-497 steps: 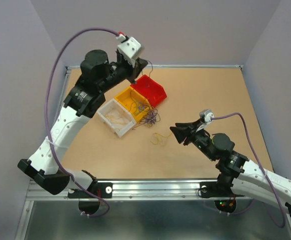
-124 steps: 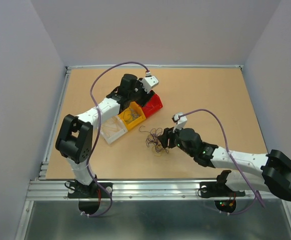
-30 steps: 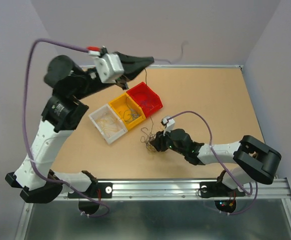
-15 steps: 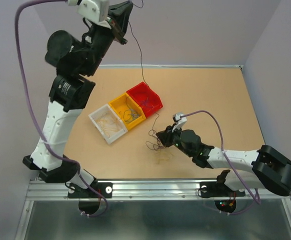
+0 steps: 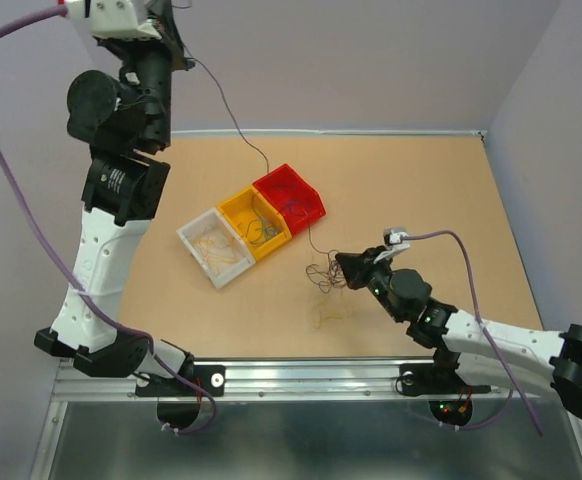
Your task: Untangle the cables
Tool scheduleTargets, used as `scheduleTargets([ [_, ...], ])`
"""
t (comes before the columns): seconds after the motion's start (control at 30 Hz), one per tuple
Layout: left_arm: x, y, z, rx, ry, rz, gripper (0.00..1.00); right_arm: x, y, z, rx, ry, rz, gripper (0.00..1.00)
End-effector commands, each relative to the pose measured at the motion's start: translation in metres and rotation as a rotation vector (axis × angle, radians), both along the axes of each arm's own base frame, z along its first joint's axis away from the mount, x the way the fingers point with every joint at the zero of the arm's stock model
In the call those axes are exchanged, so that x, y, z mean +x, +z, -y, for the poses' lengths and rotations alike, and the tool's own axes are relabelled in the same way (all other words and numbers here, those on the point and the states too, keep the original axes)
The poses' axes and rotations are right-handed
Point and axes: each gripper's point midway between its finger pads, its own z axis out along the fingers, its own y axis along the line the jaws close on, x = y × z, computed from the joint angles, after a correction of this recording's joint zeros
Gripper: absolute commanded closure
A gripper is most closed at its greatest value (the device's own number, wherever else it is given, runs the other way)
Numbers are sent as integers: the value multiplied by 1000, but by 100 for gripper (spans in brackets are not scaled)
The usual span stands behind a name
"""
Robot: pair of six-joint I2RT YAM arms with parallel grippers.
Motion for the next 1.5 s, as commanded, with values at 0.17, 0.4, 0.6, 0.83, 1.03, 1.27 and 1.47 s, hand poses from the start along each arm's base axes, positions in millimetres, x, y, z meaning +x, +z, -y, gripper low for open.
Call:
scheduleTargets([
  [0.17, -69, -63, 58, 261, -472, 186, 100, -6, 48, 50, 135, -141, 128, 98],
  [0.4, -111, -268, 140, 716, -967, 135, 100, -9, 53, 62, 139, -164, 153, 98],
  [0.6, -119, -382, 169, 858, -1117, 11, 92, -5, 50, 61, 119, -177, 143, 98],
  [0.83, -135, -470, 212, 1053, -1202, -184, 86, -5, 51, 63, 113, -188, 148, 98],
  [1.03, -89, -501, 225, 1051, -1024, -387, 92, -9, 61, 67, 133, -183, 168, 98],
  [1.27, -62, -510, 222, 1023, -888, -411, 70, -15, 69, 71, 150, -166, 188, 98],
  [1.47, -76, -509, 226, 1006, -971, -392, 55, -14, 68, 68, 144, -156, 183, 98],
])
